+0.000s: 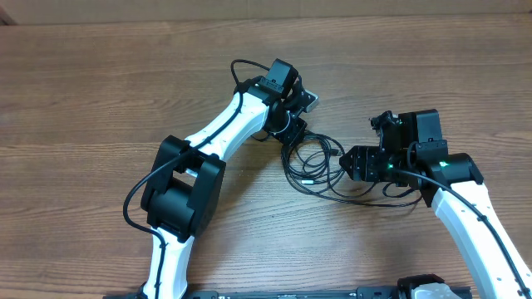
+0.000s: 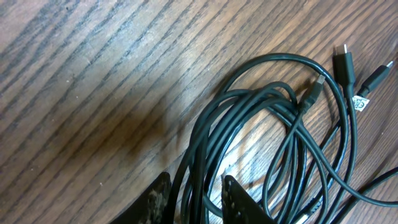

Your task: Untangle cables

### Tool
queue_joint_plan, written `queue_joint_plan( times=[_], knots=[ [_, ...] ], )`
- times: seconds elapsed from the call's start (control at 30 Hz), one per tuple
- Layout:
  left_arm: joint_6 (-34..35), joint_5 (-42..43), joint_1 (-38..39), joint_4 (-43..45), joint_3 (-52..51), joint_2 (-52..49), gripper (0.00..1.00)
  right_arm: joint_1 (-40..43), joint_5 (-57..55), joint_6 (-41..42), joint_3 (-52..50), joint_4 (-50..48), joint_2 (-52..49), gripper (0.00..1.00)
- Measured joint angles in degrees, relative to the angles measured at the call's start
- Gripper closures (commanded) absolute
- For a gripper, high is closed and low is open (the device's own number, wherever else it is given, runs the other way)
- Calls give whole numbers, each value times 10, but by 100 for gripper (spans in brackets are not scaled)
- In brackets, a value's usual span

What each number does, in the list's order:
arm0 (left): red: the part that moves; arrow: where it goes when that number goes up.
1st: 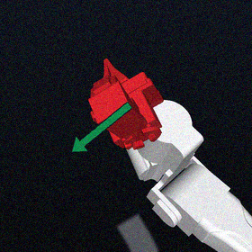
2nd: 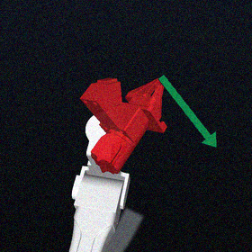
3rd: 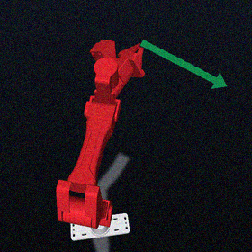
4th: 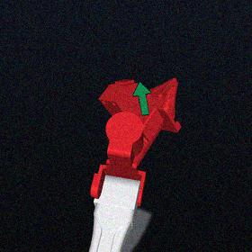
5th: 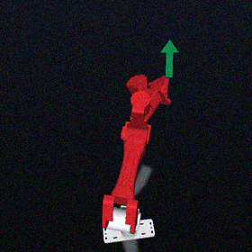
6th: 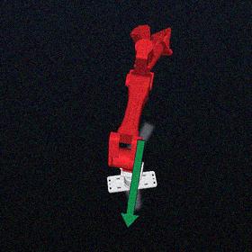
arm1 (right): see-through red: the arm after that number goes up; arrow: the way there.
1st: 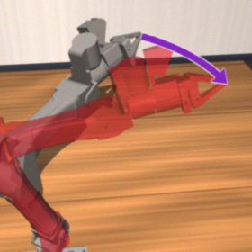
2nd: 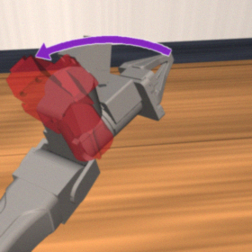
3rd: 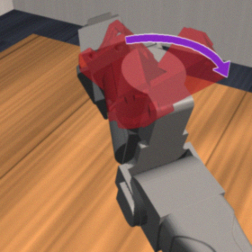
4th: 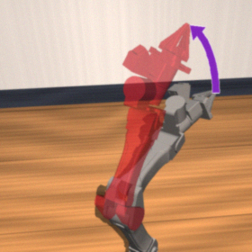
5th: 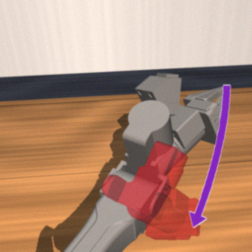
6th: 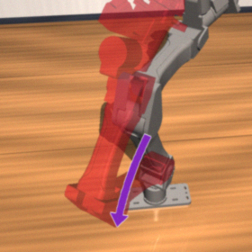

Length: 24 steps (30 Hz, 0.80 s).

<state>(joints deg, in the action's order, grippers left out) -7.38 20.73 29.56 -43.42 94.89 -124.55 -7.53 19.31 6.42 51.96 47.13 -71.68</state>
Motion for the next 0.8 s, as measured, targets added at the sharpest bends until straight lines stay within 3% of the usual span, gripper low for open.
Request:
queue_joint_plan(
  times=[0.17,0.43,0.8],
  knots=[
    [2,0,0,5,0,-4,75,0,0,0,0,0,0,29],
    [16,0,1,6,0,-30,96,0,0,0,0,0,0,29],
    [17,0,3,6,0,-30,94,0,0,0,0,0,0,29]
  ],
)
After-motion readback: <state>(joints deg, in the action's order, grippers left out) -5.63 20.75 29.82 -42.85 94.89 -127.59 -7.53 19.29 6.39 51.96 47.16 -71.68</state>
